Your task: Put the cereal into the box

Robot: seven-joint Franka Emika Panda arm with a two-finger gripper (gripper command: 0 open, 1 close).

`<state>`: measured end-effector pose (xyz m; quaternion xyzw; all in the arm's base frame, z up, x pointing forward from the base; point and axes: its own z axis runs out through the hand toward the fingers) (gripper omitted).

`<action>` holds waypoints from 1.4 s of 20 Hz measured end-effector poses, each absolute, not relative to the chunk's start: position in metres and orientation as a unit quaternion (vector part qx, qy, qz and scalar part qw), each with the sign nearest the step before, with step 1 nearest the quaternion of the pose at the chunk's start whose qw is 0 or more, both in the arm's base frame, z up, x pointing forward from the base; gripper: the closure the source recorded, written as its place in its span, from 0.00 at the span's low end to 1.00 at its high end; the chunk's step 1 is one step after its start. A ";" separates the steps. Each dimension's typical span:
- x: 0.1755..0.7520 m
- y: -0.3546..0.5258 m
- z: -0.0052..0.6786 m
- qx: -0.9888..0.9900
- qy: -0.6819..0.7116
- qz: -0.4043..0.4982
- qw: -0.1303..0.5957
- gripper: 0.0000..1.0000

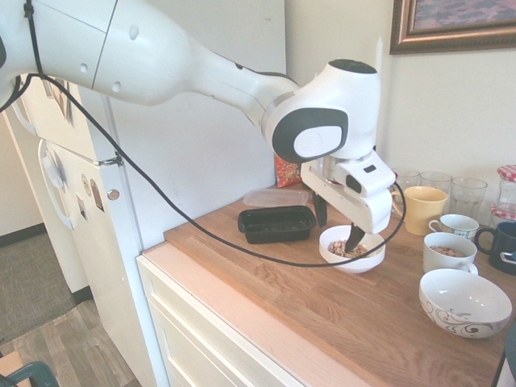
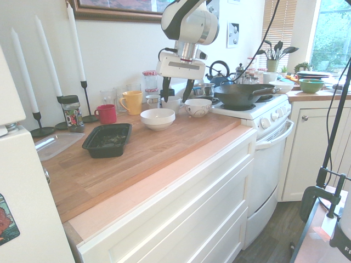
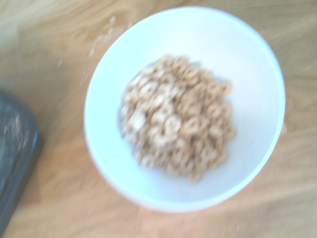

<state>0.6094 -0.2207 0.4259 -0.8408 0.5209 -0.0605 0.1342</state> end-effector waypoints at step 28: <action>0.678 -0.256 0.323 -0.802 0.570 -0.053 0.171 1.00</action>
